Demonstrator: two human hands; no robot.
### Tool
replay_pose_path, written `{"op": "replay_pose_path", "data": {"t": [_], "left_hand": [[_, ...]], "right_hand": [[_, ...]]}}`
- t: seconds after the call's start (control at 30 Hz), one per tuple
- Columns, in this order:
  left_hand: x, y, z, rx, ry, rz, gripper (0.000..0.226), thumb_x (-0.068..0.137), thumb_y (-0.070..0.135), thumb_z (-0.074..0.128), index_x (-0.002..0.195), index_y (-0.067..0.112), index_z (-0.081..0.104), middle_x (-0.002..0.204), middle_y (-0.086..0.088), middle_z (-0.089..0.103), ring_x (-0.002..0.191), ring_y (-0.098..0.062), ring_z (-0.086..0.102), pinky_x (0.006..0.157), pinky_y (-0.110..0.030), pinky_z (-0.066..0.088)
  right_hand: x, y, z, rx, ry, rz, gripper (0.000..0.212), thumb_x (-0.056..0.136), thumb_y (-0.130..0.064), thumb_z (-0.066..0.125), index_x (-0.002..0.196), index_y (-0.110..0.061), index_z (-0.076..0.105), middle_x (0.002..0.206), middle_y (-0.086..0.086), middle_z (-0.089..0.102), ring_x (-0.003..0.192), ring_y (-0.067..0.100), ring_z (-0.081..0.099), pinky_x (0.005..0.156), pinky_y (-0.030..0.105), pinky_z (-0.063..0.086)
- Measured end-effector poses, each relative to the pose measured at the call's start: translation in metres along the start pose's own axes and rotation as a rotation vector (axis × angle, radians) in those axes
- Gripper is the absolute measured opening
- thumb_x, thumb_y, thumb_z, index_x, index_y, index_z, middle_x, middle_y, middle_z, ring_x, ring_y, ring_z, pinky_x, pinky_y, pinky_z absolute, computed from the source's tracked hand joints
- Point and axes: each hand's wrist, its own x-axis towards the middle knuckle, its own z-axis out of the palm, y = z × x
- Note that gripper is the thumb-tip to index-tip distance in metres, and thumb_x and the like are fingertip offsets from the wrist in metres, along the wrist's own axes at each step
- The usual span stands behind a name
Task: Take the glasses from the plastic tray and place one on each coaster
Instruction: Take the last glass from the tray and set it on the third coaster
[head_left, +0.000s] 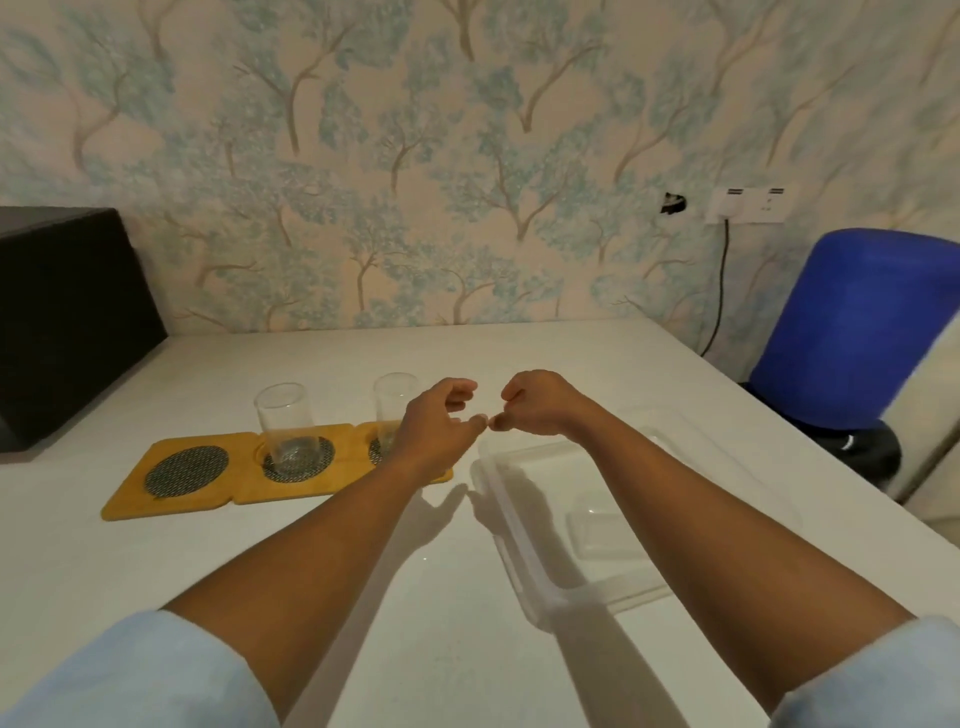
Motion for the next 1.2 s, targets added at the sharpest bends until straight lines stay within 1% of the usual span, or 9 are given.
{"op": "replay_pose_path", "data": {"t": [0.13, 0.3, 0.5, 0.57, 0.77, 0.87, 0.97, 1.13, 1.2], "left_hand": [[-0.002, -0.001, 0.008, 0.069, -0.071, 0.021, 0.046, 0.079, 0.026, 0.079, 0.122, 0.025, 0.063, 0.115, 0.009, 0.065, 0.103, -0.004, 0.061, 0.081, -0.013, 0.048], [-0.009, 0.002, 0.029, 0.078, -0.284, -0.018, 0.060, 0.073, 0.031, 0.084, 0.128, 0.024, 0.060, 0.127, 0.003, 0.062, 0.115, -0.011, 0.059, 0.097, -0.034, 0.052], [-0.018, 0.010, 0.063, 0.273, -0.640, -0.107, 0.077, 0.067, 0.042, 0.087, 0.135, 0.025, 0.055, 0.130, 0.005, 0.061, 0.111, -0.013, 0.060, 0.087, -0.023, 0.048], [-0.021, 0.010, 0.069, 0.336, -0.691, -0.113, 0.079, 0.067, 0.043, 0.086, 0.137, 0.026, 0.054, 0.132, 0.004, 0.060, 0.112, -0.014, 0.060, 0.092, -0.026, 0.048], [-0.028, 0.009, 0.081, 0.400, -0.681, -0.125, 0.080, 0.070, 0.042, 0.085, 0.140, 0.025, 0.050, 0.132, 0.000, 0.057, 0.112, -0.018, 0.060, 0.099, -0.032, 0.048], [-0.029, 0.007, 0.081, 0.395, -0.685, -0.133, 0.078, 0.074, 0.042, 0.082, 0.142, 0.026, 0.046, 0.135, -0.001, 0.056, 0.112, -0.020, 0.059, 0.098, -0.032, 0.047], [-0.031, 0.005, 0.077, 0.384, -0.664, -0.122, 0.077, 0.077, 0.039, 0.081, 0.143, 0.024, 0.043, 0.136, -0.002, 0.054, 0.111, -0.019, 0.057, 0.092, -0.028, 0.045], [-0.029, 0.005, 0.052, 0.160, -0.522, -0.110, 0.074, 0.074, 0.029, 0.085, 0.139, 0.021, 0.050, 0.128, 0.000, 0.059, 0.107, -0.014, 0.059, 0.086, -0.027, 0.050], [-0.024, 0.008, 0.036, 0.015, -0.446, -0.133, 0.073, 0.073, 0.027, 0.086, 0.137, 0.020, 0.053, 0.126, 0.000, 0.061, 0.107, -0.013, 0.062, 0.091, -0.031, 0.054]], "right_hand": [[0.001, 0.008, 0.000, -0.233, -0.153, 0.061, 0.059, 0.083, -0.043, 0.070, 0.123, 0.000, 0.063, 0.128, 0.017, 0.064, 0.116, 0.031, 0.061, 0.097, 0.041, 0.051], [-0.011, 0.029, -0.001, -0.349, -0.290, 0.137, 0.066, 0.075, -0.044, 0.079, 0.127, -0.007, 0.061, 0.125, 0.008, 0.065, 0.113, 0.028, 0.062, 0.097, 0.039, 0.051], [-0.033, 0.057, -0.002, -0.510, -0.424, 0.168, 0.076, 0.071, -0.041, 0.084, 0.136, -0.013, 0.055, 0.129, 0.004, 0.063, 0.114, 0.027, 0.061, 0.099, 0.039, 0.049], [-0.036, 0.062, 0.002, -0.544, -0.437, 0.165, 0.078, 0.071, -0.038, 0.084, 0.139, -0.014, 0.053, 0.132, 0.003, 0.061, 0.117, 0.027, 0.059, 0.101, 0.040, 0.048], [-0.042, 0.076, 0.017, -0.583, -0.375, 0.150, 0.084, 0.071, -0.040, 0.084, 0.143, -0.021, 0.045, 0.131, 0.001, 0.059, 0.121, 0.025, 0.055, 0.100, 0.037, 0.041], [-0.042, 0.082, 0.024, -0.603, -0.316, 0.114, 0.085, 0.068, -0.041, 0.084, 0.142, -0.023, 0.045, 0.129, -0.002, 0.061, 0.122, 0.024, 0.052, 0.102, 0.039, 0.036], [-0.042, 0.084, 0.029, -0.597, -0.240, 0.057, 0.085, 0.064, -0.045, 0.082, 0.139, -0.026, 0.047, 0.125, -0.004, 0.062, 0.116, 0.022, 0.055, 0.093, 0.036, 0.038], [-0.037, 0.073, 0.020, -0.505, -0.111, -0.001, 0.086, 0.058, -0.055, 0.078, 0.134, -0.027, 0.051, 0.121, -0.004, 0.063, 0.104, 0.020, 0.060, 0.083, 0.033, 0.051], [-0.033, 0.065, 0.011, -0.443, -0.079, -0.010, 0.084, 0.057, -0.059, 0.076, 0.131, -0.026, 0.052, 0.118, -0.004, 0.064, 0.101, 0.020, 0.061, 0.082, 0.035, 0.052]]}}
